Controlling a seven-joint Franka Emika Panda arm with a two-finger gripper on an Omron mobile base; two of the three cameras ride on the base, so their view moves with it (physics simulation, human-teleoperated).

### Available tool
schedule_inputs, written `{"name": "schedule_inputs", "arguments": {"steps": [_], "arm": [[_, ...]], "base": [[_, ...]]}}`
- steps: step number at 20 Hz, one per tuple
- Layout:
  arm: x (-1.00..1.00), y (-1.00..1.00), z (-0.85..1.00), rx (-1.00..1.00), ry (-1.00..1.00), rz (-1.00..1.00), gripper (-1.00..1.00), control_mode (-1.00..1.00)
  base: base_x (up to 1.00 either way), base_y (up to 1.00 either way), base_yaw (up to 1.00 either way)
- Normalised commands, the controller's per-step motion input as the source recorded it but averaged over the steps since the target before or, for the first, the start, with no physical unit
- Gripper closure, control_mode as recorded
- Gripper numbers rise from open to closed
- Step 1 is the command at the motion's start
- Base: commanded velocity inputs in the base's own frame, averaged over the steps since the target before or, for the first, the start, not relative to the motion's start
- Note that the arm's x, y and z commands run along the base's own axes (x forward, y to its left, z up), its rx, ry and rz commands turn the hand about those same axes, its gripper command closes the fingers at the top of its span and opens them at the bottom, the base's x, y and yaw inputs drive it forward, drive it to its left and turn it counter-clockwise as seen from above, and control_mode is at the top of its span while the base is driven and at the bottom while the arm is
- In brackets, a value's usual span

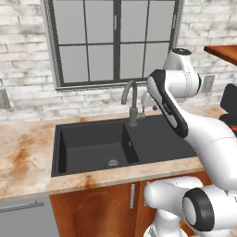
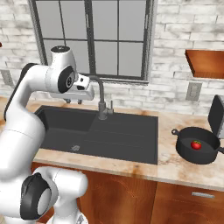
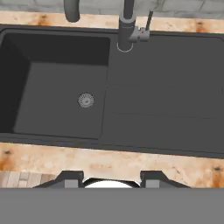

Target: Dump the tomato from the pot into the sink. Then turn on the water and wash the tomato. Then turn off the water and put the tomato back in the pot.

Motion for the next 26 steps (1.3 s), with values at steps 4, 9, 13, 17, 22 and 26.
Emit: {"name": "schedule_inputs", "arguments": {"steps": [4, 9, 13, 17, 22, 26], "arm": [[0.00, -0.21, -0.01, -0.01, 0.00, 0.00, -1.00, -1.00], [0.00, -0.51, 0.00, -0.05, 0.01, -0.14, -1.00, -1.00], [0.00, -0.92, 0.00, -0.04, 0.04, -0.27, -1.00, -1.00], [0.02, -0.96, -0.01, -0.03, 0.02, -0.26, -1.00, -1.00], [0.01, -0.95, -0.09, -0.01, 0.00, -0.28, -1.00, -1.00], [0.00, -0.77, -0.02, 0.00, -0.08, -0.21, -1.00, -1.00]], "base": [[0.00, 0.00, 0.00], [0.00, 0.00, 0.00], [0.00, 0.00, 0.00], [0.00, 0.00, 0.00], [0.00, 0.00, 0.00], [0.00, 0.00, 0.00]]}}
